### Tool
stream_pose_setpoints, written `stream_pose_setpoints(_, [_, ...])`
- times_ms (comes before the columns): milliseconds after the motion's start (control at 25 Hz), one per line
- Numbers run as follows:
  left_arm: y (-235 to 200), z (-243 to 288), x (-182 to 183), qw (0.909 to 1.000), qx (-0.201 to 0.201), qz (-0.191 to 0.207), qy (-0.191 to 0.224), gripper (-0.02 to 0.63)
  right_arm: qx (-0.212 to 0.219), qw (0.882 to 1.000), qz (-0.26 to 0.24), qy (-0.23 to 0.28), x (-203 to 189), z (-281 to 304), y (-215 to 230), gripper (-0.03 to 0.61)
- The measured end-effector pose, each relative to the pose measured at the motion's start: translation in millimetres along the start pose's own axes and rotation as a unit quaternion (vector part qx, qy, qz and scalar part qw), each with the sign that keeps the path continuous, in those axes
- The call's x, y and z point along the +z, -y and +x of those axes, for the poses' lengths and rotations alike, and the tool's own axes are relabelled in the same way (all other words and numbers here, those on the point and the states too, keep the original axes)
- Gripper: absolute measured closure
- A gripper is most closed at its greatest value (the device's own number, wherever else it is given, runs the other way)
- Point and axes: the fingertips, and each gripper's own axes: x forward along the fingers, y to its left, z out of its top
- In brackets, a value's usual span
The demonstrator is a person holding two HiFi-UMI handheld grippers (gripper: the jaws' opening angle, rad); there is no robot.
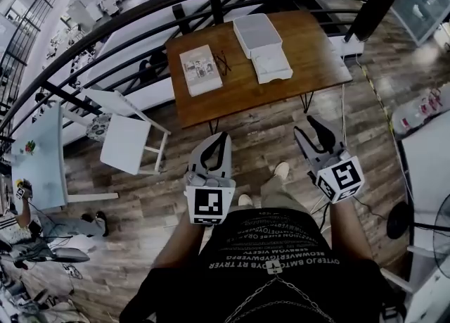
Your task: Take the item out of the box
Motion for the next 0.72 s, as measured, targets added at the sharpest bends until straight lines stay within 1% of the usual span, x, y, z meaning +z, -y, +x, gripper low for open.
stream_pose_setpoints(200, [-2,28,4,0.9999,0.004,0.005,-0.009,0.609,0.012,1.0,0.005,0.006,1,18,24,0.413])
stream_pose_setpoints(400, [-1,71,12,0.9999,-0.001,0.012,-0.006,0.607,0.021,1.0,0.008,0.001,-3,38,57,0.41])
stream_pose_setpoints(720, [5,138,16,0.9997,-0.014,0.006,-0.021,0.609,0.022,1.0,0.011,-0.003,-5,64,115,0.407])
